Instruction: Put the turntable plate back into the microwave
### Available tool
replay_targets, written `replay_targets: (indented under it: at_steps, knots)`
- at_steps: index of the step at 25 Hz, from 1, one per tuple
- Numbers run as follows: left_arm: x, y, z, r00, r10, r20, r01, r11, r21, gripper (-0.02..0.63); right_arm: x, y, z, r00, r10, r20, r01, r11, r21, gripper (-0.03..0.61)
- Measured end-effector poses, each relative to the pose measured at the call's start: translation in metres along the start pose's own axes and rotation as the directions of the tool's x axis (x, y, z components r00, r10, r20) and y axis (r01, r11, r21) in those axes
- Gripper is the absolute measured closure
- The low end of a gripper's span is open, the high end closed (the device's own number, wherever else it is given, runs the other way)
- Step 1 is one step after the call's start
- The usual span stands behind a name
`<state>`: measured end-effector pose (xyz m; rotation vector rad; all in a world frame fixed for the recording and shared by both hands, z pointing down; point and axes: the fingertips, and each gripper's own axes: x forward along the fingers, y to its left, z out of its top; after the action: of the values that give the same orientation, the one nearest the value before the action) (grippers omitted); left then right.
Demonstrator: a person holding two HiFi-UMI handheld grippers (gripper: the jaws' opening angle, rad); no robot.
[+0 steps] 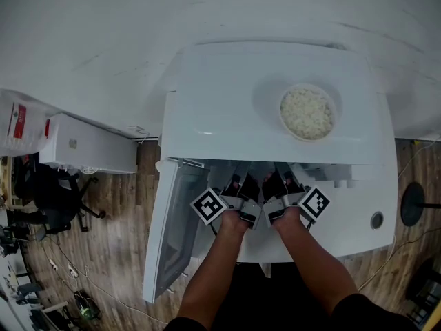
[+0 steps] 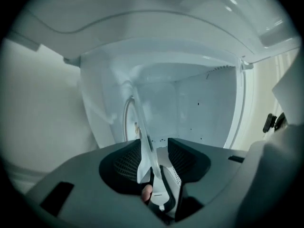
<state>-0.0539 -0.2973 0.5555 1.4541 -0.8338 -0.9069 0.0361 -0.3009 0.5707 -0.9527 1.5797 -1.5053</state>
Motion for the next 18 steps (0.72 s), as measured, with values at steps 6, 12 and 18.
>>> replay_targets:
  at_steps: [6, 12, 18]
  knots:
    - [-0.020, 0.011, -0.008, 0.998, 0.037, 0.058, -0.039, 0.998, 0.039, 0.558, 0.003, -0.002, 0.002, 1.000, -0.026, 0.004, 0.026, 0.999, -0.027, 0.507]
    - [-0.024, 0.032, 0.004, 0.994, 0.090, 0.067, -0.097, 0.989, 0.108, 0.566, -0.002, -0.006, -0.012, 0.988, -0.111, -0.107, 0.093, 0.983, -0.157, 0.514]
    - [-0.021, 0.032, 0.003, 0.994, 0.088, 0.067, -0.097, 0.985, 0.142, 0.565, -0.023, -0.015, -0.021, 0.979, -0.169, -0.118, 0.136, 0.961, -0.242, 0.548]
